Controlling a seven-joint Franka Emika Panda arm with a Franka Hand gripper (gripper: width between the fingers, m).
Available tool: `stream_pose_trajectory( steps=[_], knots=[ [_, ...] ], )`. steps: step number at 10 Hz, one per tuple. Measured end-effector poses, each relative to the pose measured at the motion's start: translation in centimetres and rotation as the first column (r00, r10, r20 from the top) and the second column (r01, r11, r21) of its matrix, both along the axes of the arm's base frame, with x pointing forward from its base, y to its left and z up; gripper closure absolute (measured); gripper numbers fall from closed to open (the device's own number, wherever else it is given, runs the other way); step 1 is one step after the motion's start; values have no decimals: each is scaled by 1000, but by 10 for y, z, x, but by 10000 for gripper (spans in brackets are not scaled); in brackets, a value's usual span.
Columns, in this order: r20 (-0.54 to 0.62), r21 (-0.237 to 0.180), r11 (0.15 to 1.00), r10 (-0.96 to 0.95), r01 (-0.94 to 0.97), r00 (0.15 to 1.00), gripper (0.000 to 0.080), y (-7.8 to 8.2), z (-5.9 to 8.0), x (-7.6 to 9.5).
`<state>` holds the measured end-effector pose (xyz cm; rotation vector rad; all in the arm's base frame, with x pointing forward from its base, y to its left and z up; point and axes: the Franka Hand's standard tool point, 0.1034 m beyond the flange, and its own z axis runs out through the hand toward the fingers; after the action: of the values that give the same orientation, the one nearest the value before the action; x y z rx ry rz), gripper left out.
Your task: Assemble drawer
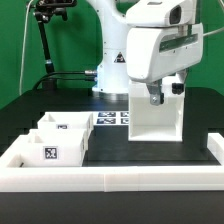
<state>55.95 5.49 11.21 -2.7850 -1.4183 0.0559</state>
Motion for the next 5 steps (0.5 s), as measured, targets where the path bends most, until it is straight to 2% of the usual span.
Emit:
stream_pose_trajectory(
  steps=[5],
  knots=[
    [7,-1,999,-38,38,999,150,1,2,-1]
  ],
)
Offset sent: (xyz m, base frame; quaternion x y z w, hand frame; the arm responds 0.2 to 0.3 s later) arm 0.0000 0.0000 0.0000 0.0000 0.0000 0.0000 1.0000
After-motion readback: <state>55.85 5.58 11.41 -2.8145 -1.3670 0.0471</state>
